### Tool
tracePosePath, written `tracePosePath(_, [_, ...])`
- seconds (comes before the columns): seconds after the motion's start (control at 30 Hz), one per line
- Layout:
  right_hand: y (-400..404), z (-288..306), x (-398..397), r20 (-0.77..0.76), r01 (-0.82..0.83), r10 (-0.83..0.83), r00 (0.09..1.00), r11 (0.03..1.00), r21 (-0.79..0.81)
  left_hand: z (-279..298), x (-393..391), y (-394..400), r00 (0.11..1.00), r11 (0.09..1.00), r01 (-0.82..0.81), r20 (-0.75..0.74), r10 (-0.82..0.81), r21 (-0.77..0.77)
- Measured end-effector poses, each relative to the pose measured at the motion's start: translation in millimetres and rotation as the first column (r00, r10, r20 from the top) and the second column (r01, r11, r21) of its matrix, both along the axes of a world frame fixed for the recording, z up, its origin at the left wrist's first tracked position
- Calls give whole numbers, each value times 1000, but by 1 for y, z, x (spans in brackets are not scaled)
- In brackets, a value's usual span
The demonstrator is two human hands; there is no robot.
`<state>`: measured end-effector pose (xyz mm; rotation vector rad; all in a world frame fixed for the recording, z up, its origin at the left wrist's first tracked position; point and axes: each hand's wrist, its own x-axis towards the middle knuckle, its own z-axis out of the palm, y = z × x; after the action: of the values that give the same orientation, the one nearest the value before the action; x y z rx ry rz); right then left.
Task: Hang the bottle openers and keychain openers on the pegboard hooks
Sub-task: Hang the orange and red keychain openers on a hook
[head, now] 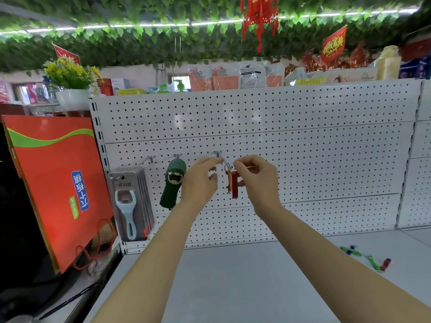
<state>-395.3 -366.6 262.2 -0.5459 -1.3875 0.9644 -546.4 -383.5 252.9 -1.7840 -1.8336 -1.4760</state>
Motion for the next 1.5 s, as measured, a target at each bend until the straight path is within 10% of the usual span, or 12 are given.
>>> tracePosePath(0.2, [8, -2, -14, -10, 60, -60, 998, 998, 14, -8, -2, -10, 960, 1000, 6, -282, 0, 20])
tracePosePath(0.87, [38, -27, -31, 169, 274, -274, 947, 961, 19, -14, -12, -1, 962, 992, -12, -272, -24, -129])
tracePosePath(1.5, [33, -81, 147, 684, 186, -508, 523, 852, 490, -101, 93, -32, 967, 917, -113, -256, 13, -382])
